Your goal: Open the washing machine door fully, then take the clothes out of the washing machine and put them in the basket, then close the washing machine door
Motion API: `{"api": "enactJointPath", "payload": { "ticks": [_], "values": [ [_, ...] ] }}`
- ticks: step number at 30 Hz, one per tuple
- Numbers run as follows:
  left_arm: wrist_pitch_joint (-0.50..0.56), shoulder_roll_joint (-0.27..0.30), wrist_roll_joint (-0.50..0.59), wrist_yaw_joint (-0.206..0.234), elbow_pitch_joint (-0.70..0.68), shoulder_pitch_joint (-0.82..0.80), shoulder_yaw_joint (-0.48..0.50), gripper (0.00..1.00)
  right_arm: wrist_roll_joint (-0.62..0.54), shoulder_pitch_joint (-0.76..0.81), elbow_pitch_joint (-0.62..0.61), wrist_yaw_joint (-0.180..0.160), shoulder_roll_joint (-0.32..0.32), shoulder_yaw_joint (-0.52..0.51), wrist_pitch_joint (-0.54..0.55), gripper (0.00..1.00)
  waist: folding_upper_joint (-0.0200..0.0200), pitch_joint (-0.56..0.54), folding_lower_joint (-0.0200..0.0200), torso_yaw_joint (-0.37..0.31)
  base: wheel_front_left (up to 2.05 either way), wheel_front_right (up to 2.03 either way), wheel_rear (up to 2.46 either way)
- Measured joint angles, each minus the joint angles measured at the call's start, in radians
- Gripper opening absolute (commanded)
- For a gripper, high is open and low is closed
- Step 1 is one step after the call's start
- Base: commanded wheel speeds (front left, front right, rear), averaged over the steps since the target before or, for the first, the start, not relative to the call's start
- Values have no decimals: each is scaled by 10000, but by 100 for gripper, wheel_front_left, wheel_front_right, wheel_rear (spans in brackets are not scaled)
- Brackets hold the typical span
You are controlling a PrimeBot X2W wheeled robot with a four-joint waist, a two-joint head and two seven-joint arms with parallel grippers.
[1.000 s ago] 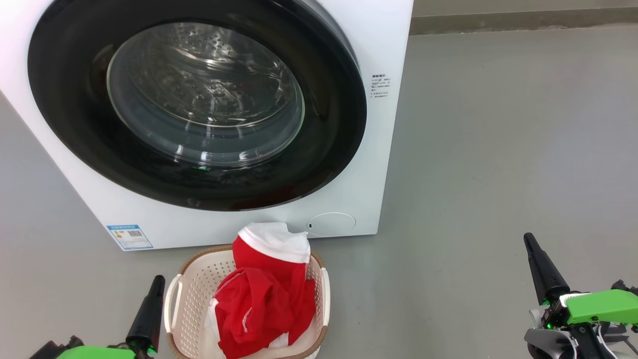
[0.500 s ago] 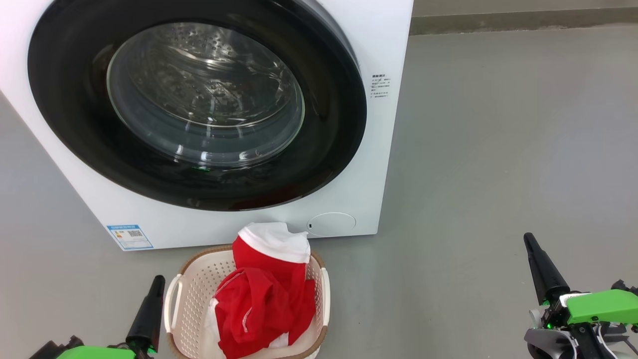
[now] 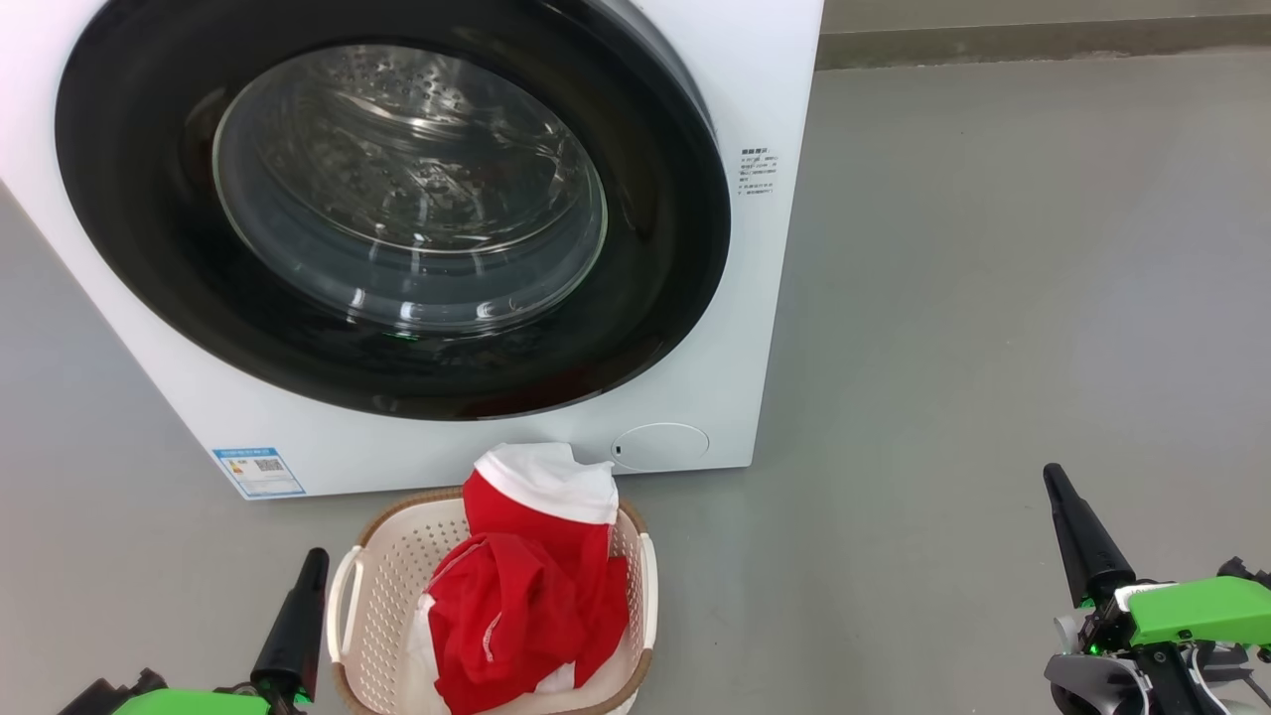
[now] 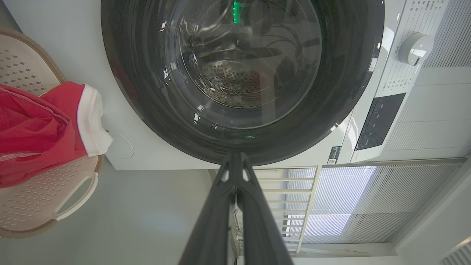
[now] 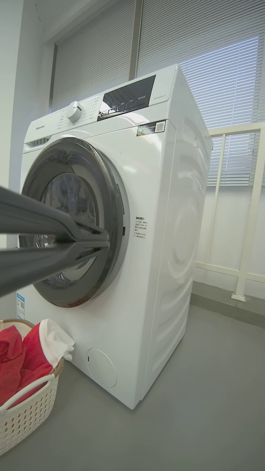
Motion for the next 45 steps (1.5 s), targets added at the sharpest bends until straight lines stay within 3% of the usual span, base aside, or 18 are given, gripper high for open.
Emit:
{"api": "enactJointPath", "payload": {
  "ticks": [45],
  "values": [
    [0, 0, -38, 0, 2, 0, 0, 0, 0, -1, -4, -2, 0, 0, 0, 0, 0, 0, 0, 0, 0, 0, 0]
  ]
}}
